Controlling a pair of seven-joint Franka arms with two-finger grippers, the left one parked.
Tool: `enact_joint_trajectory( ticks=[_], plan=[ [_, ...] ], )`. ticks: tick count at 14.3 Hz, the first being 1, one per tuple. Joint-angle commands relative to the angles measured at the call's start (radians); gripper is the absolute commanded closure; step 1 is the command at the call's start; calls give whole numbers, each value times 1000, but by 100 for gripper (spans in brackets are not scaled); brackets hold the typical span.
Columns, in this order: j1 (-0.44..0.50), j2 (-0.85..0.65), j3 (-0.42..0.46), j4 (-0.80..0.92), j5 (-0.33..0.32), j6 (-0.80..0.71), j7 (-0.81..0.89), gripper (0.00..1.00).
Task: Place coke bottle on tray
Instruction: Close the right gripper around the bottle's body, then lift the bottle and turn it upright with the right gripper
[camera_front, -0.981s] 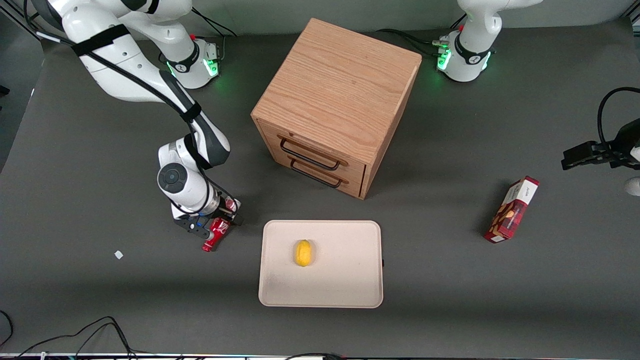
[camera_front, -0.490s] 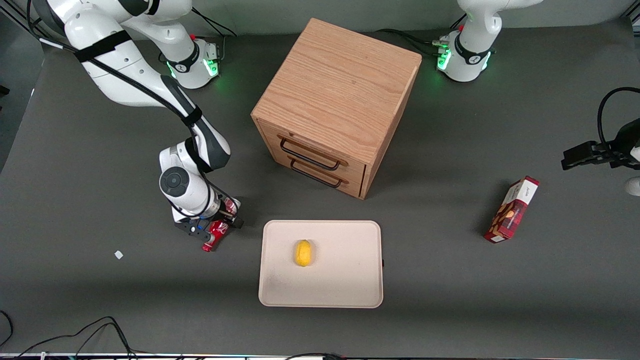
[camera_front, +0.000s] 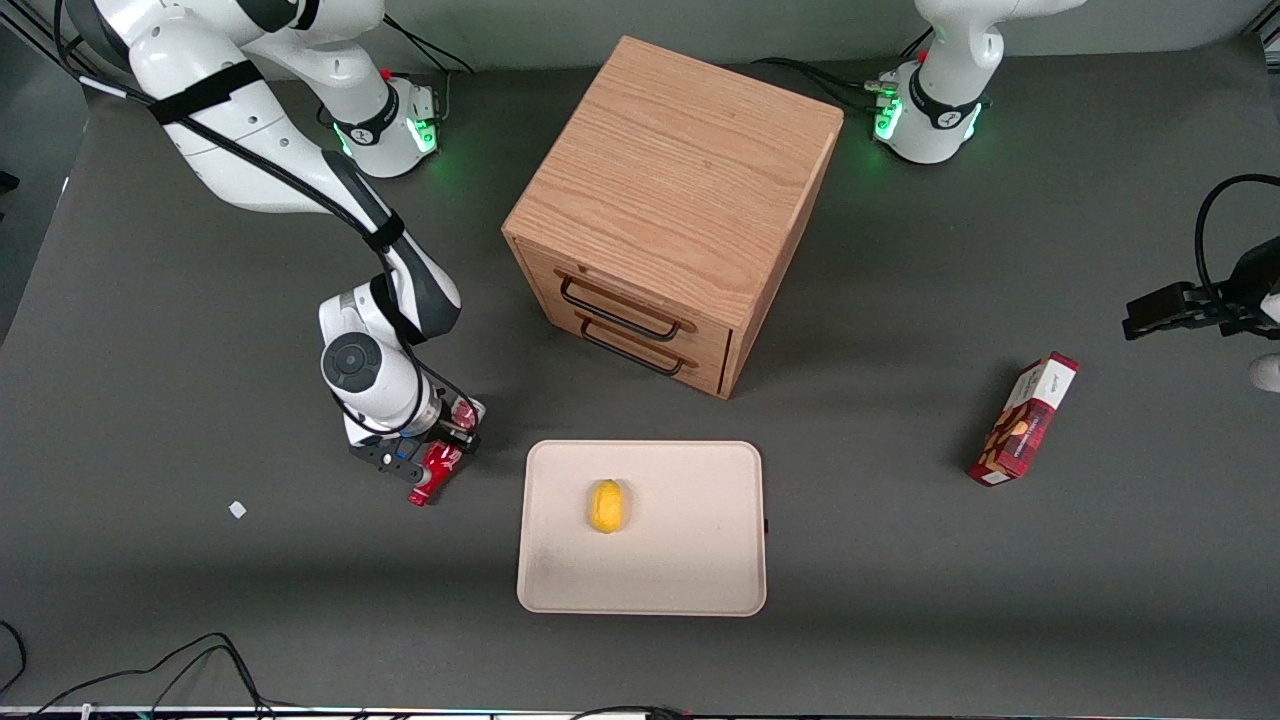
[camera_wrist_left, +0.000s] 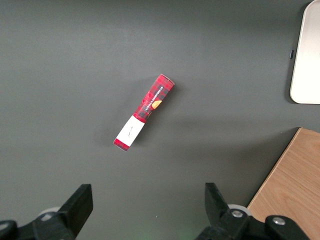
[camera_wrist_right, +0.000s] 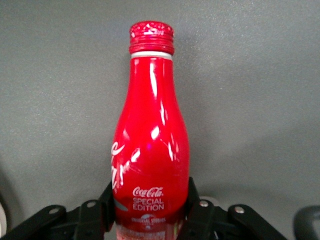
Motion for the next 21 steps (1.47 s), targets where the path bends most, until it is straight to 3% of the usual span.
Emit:
enact_joint_trajectory(
  ticks=[1, 6, 11, 15, 18, 21],
  plan=[
    [8, 0, -5, 8, -36, 0, 37, 100],
    [-4, -21, -4, 8, -36, -20, 31, 100],
    [-18, -223, 12, 16, -23, -300, -44, 100],
    [-174, -341, 162, 65, 50, -521, -115, 100],
    [-306, -394, 283, 153, 61, -725, -169, 100],
    [-347, -379, 328, 299, 63, -878, -201, 100]
  ],
)
